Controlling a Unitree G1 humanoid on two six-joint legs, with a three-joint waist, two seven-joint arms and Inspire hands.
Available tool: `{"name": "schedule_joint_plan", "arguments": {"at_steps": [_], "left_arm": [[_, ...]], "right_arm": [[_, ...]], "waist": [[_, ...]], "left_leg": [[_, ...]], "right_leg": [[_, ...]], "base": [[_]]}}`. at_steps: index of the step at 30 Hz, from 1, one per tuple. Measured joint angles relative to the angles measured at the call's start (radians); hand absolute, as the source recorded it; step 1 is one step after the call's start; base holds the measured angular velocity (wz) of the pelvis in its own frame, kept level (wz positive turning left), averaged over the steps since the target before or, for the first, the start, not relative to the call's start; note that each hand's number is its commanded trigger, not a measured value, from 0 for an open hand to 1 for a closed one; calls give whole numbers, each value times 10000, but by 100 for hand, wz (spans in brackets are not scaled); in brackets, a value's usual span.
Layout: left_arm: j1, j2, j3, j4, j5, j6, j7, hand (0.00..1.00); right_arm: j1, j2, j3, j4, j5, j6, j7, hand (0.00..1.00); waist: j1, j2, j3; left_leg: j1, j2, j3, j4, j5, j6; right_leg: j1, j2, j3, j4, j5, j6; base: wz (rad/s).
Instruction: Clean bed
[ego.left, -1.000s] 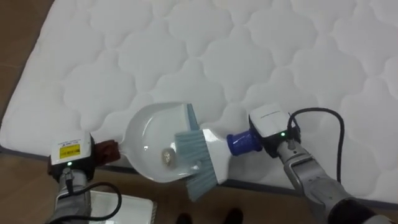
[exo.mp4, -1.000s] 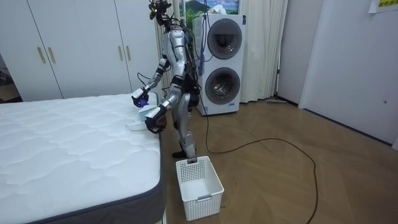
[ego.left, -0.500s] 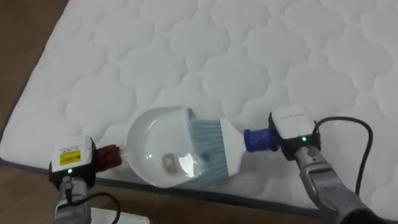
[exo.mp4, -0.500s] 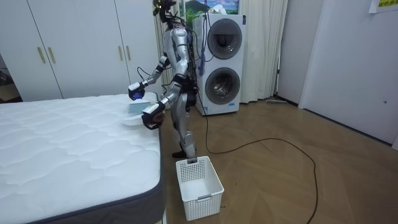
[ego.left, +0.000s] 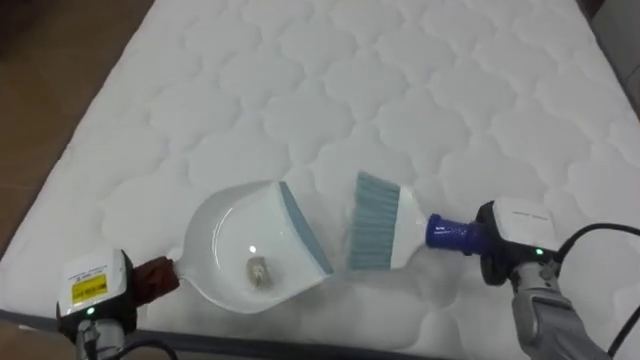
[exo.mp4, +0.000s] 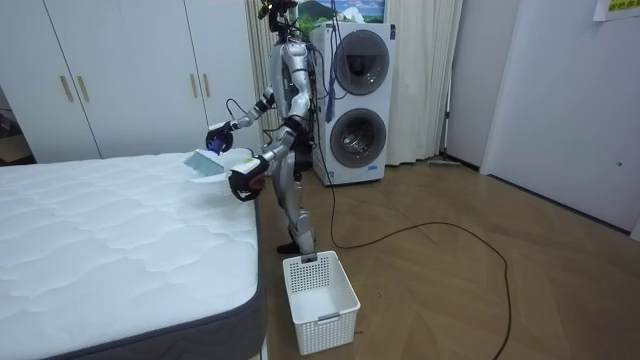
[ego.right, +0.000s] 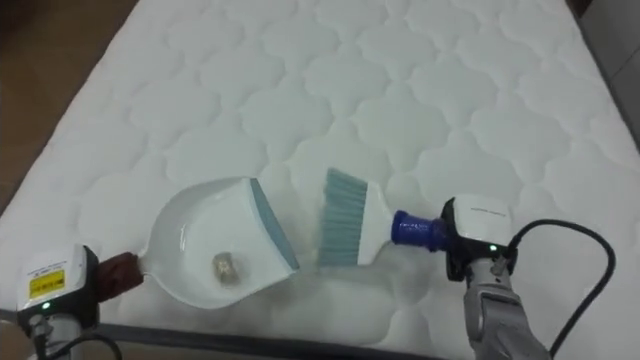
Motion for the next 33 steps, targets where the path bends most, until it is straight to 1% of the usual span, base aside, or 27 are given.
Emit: {"name": "schedule_joint_plan", "arguments": {"at_steps": [1, 3, 7, 10, 13, 14, 15, 16, 17, 20, 21, 23, 24, 26, 27, 29, 31, 33], "left_arm": [[72, -14, 43, -68, -1, -2, -3, 100], [272, -153, 332, -116, -11, -50, -10, 100], [392, -195, 624, -116, -29, -67, -26, 100], [480, -218, 818, -270, -60, -69, -95, 100], [541, -269, 944, -715, 18, -36, -376, 100], [511, -321, 1023, -886, 27, -28, -426, 100], [505, -322, 1030, -1045, 27, -22, -430, 100], [522, -323, 1029, -1103, 21, -16, -433, 100], [561, -323, 1028, -1125, -27, 0, -446, 100], [551, -322, 1033, -1125, -38, 96, -460, 100], [554, -323, 1033, -1123, -38, 90, -460, 100], [546, -323, 1104, -1130, -28, 9, -445, 100], [546, -323, 1165, -1157, -25, -52, -427, 100], [550, -323, 1190, -1287, -21, -58, -417, 100], [550, -324, 1191, -1336, -20, -65, -378, 100], [549, -324, 1191, -1346, -26, -64, -372, 100], [549, -324, 1223, -1406, -27, -84, -368, 100], [690, -364, 1416, -1623, -30, -110, -357, 100]], "right_arm": [[1, 10, -49, 0, 78, -2, 0, 0], [2, 49, -101, 0, 542, 0, -1, 0], [-10, 139, -137, 0, 809, -10, -12, 0], [-9, 146, -250, -5, 1285, 15, -12, 0], [-5, 152, -336, 33, 1643, 32, -27, 0], [-5, 174, -455, 34, 1797, 11, -109, 0], [4, 202, -528, 45, 2026, 22, -235, 0], [15, 204, -546, 45, 2119, 24, -279, 0], [19, 206, -549, 44, 2302, 24, -395, 0], [34, 213, -650, 56, 2743, 20, -662, 0], [39, 214, -685, 54, 3029, 17, -766, 0], [41, 214, -706, 55, 3153, 9, -894, 0], [41, 212, -715, 54, 3256, -3, -941, 0], [41, 211, -721, 49, 3531, -8, -997, 0], [41, 208, -717, -8, 3620, -8, -998, 0], [42, 214, -670, -76, 3868, -15, -999, 0], [40, 217, -683, -137, 4246, -14, -999, 0], [42, 254, -683, -335, 4673, -2, -995, 0]], "waist": [[2, 27, 1], [85, 108, 10], [103, 133, 24], [76, 138, 29], [34, 125, 33], [-98, 122, 39], [-219, 75, 70], [-217, 40, 83], [-224, 13, 95], [-304, 12, 100], [-277, 24, 103], [-275, 63, 100], [-260, 81, 97], [-218, 87, 93], [-95, 94, 88], [37, 126, 80], [67, 136, 67], [112, 129, 66]], "left_leg": [[5, 0, -15, 7, 0, 0], [90, 13, -25, 10, 2, -7], [74, 48, -219, 148, -41, -71], [-74, 10, -450, 187, -44, -76], [-400, 38, -404, 583, -54, -77], [-620, 176, 151, 759, -60, -57], [-769, 389, 989, 896, -44, -18], [-771, 449, 1268, 910, -40, -12], [-804, 480, 1388, 969, -47, -6], [-926, 435, 939, 1033, -41, -22], [-911, 389, 770, 1033, -32, -38], [-899, 367, 735, 1013, -27, -44], [-897, 322, 639, 1009, -27, -44], [-841, 270, 625, 931, -24, -43], [-761, 227, 599, 843, -14, -50], [-696, 154, 533, 766, -11, -52], [-665, 74, 376, 700, -7, -46], [-479, 1, 319, 526, 11, -39]], "right_leg": [[17, -1, -16, -1, 0, 0], [150, 29, -25, -83, 0, -1], [286, 93, -52, -125, -5, -9], [287, 44, -272, -126, -64, -16], [293, -122, -700, 77, -302, 26], [312, -228, -1055, 162, -425, 50], [324, -380, -1399, 290, -598, 75], [326, -457, -1515, 398, -698, 95], [406, -553, -1778, 503, -842, 126], [760, -585, -2508, 361, -973, 194], [930, -589, -2729, 340, -1019, 227], [1155, -534, -2894, 193, -1045, 273], [1250, -527, -2833, 172, -1085, 310], [1371, -518, -2829, 109, -1129, 373], [1419, -508, -2837, 16, -1138, 390], [1499, -546, -2871, 26, -1159, 436], [1551, -578, -2817, 66, -1165, 455], [1618, -591, -2668, 72, -1164, 463]], "base": [[7], [2], [12], [28], [52], [91], [93], [80], [67], [71], [64], [63], [64], [42], [21], [15], [25], [12]]}}
